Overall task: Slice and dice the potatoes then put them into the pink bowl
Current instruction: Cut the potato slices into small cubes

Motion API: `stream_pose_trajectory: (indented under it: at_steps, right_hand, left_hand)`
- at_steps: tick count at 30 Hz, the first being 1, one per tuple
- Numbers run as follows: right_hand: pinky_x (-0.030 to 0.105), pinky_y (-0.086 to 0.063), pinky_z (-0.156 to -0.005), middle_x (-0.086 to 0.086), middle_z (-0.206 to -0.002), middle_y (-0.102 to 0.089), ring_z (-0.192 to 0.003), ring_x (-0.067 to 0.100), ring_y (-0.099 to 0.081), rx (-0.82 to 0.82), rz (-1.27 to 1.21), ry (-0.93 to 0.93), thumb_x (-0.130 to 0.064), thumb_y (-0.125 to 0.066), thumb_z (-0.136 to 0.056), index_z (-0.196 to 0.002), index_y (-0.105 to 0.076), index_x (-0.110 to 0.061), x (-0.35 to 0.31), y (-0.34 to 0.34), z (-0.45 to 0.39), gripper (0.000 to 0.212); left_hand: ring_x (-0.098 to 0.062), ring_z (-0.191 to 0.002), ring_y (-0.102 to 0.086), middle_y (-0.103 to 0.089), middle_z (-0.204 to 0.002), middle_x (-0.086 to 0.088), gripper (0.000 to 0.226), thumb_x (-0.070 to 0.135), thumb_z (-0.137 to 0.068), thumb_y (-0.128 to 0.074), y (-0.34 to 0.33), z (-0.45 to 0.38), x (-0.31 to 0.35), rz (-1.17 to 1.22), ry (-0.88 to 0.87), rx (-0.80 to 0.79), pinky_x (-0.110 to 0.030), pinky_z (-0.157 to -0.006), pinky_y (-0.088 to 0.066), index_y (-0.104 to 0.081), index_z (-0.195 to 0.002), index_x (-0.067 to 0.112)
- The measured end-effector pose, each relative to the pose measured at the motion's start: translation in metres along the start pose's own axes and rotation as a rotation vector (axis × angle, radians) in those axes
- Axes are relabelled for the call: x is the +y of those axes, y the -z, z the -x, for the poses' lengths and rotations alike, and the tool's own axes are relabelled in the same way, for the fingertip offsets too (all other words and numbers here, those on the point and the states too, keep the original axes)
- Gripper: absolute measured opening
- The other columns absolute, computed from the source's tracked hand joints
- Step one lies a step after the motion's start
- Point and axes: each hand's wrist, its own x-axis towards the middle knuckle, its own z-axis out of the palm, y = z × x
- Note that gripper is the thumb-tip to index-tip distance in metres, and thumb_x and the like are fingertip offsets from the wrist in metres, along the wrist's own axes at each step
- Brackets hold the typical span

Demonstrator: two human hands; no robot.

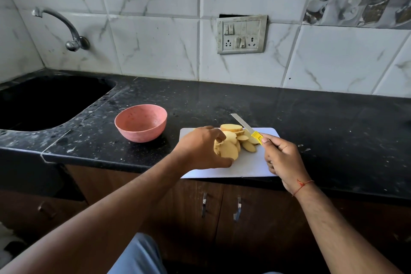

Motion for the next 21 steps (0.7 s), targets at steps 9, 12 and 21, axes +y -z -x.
stream_pose_trajectory:
  at_steps: [9,12,21]
  right_hand:
    - [0.026,-0.023,-0.046,0.004,-0.066,-0.033,-0.056,0.013,-0.025,0.007,0.004,0.002,-0.022,-0.057,-0.107,-0.103,-0.075,-0.044,-0.003,-0.002,0.003,0.029]
    - [0.027,-0.023,-0.047,0.003,-0.066,-0.033,-0.056,0.013,-0.025,0.01,0.009,0.003,-0.022,-0.057,-0.107,-0.102,-0.075,-0.045,-0.004,-0.002,0.003,0.03]
    - [0.026,-0.022,-0.047,0.0,-0.064,-0.032,-0.056,0.013,-0.024,0.017,0.017,0.0,-0.022,-0.056,-0.108,-0.108,-0.073,-0.04,0.0,-0.001,0.001,0.026]
  left_hand:
    - [-0.016,-0.114,-0.059,-0.055,-0.127,0.008,0.087,0.071,-0.068,-0.085,-0.005,-0.003,-0.003,-0.031,-0.012,-0.122,-0.034,-0.09,-0.054,-0.063,-0.142,0.033]
    - [-0.018,-0.114,-0.057,-0.054,-0.124,0.008,0.082,0.07,-0.066,-0.086,-0.003,-0.006,0.0,-0.045,-0.03,-0.1,-0.035,-0.091,-0.054,-0.066,-0.137,0.034]
    - [-0.017,-0.117,-0.053,-0.06,-0.131,0.012,0.083,0.058,-0.069,-0.087,-0.006,-0.002,-0.005,-0.04,-0.163,0.016,-0.038,-0.091,-0.054,-0.059,-0.144,0.037]
